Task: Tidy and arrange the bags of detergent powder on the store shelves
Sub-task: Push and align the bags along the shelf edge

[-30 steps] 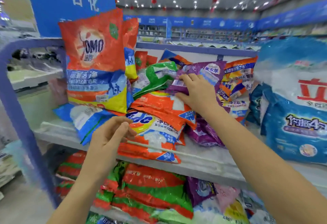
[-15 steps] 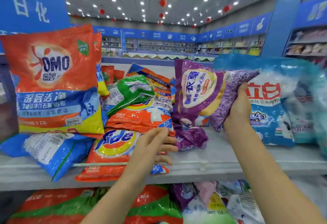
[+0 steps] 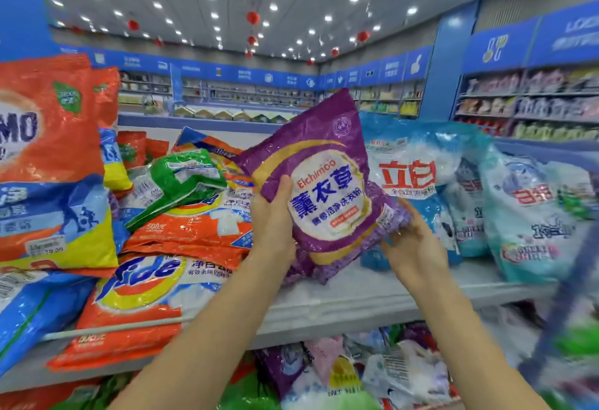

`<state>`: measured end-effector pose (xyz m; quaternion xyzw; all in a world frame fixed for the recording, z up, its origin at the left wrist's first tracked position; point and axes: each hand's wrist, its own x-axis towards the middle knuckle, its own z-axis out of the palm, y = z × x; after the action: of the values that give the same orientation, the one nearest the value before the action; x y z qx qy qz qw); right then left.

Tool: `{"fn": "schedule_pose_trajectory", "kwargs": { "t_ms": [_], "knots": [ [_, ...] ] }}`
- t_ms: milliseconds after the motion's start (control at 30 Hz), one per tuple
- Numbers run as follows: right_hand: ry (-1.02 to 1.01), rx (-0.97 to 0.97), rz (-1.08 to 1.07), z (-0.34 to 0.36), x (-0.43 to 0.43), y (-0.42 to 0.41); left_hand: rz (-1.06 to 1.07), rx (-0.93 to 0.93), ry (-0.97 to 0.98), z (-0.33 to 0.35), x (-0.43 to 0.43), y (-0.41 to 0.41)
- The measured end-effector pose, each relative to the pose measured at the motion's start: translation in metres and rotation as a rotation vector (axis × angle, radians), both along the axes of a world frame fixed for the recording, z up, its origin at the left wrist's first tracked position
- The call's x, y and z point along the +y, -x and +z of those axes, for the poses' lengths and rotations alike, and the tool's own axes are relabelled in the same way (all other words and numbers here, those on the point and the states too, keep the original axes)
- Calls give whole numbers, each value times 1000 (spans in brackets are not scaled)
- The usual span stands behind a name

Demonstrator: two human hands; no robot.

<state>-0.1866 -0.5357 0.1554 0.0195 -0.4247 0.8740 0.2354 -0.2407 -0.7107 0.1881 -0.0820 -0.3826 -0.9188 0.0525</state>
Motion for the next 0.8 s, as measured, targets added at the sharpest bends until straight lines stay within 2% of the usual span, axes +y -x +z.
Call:
{"fn": "schedule_pose_trajectory", "kwargs": {
  "t_ms": [67,167,267,400,467,567,700,800],
  "knots": [
    [-107,50,-75,8,25,-4,70,86,153,13,2,7],
    [-500,76,-234,35,37,0,132,194,367,25,11,18],
    [-737,123,-204,59,27,14,139,265,489,25,23,24],
    [-661,34,-296,69,39,36,189,377,659,22,28,32],
    [-753,28,-240,73,52,42,237,457,774,18,25,39],
    [-815,80,-132,78,65,48,422,575,906,9,25,46],
    [-776,115,-5,78,69,55,599,568,864,4,34,39],
    [-738,138,68,75,67,59,546,528,816,10,34,35]
  ]
}}
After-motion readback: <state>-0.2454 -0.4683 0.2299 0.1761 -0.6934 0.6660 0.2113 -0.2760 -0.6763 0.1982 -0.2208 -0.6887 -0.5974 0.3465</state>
